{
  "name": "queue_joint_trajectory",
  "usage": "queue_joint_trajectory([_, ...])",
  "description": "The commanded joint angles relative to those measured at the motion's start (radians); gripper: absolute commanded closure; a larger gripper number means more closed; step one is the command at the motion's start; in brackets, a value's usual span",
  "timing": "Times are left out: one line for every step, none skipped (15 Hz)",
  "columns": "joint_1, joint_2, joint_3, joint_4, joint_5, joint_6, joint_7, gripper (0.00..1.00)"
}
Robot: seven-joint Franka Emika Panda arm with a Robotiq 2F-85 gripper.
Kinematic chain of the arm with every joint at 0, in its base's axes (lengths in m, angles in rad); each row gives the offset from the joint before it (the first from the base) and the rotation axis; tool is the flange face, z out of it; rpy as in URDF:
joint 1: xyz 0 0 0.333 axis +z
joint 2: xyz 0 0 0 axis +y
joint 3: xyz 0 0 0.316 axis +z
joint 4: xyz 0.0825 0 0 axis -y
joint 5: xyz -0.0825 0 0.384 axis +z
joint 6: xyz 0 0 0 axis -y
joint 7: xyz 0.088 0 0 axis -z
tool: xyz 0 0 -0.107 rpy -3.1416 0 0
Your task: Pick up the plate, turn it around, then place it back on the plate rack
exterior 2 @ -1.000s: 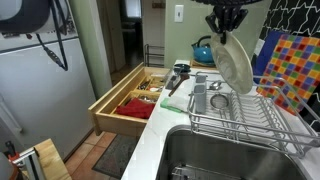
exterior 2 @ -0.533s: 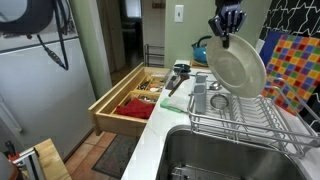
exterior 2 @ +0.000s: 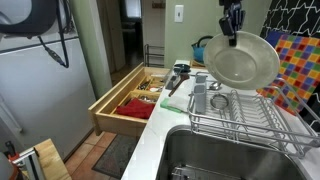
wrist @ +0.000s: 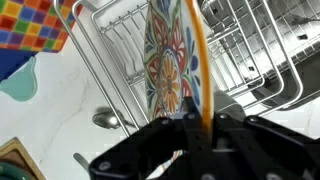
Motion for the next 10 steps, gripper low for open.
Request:
queue_joint_trajectory([-0.029,0.003,0.030,-0.025,0.019,0.051,-0.183,0.95])
queue_joint_trajectory([-0.032,0.008,0.034,-0.021,0.013,0.051,-0.218,0.95])
queue_joint_trajectory([-0.036,0.013,0.038,-0.016,0.012,0.052,-0.249,0.95])
queue_joint_trajectory([-0.038,0.015,0.040,-0.012,0.009,0.062,-0.272,0.95])
queue_joint_trajectory([-0.040,0.012,0.044,-0.012,0.011,0.070,-0.289,0.95])
queue_joint_trajectory([-0.042,0.011,0.047,-0.010,0.013,0.077,-0.305,0.95])
queue_joint_trajectory([-0.043,0.012,0.049,-0.010,0.008,0.083,-0.322,0.95])
queue_joint_trajectory([-0.045,0.014,0.051,-0.010,0.005,0.085,-0.339,0.95])
queue_joint_trajectory([-0.047,0.016,0.054,-0.012,0.003,0.081,-0.359,0.95])
queue_joint_trajectory([-0.047,0.019,0.053,-0.013,-0.003,0.086,-0.373,0.95])
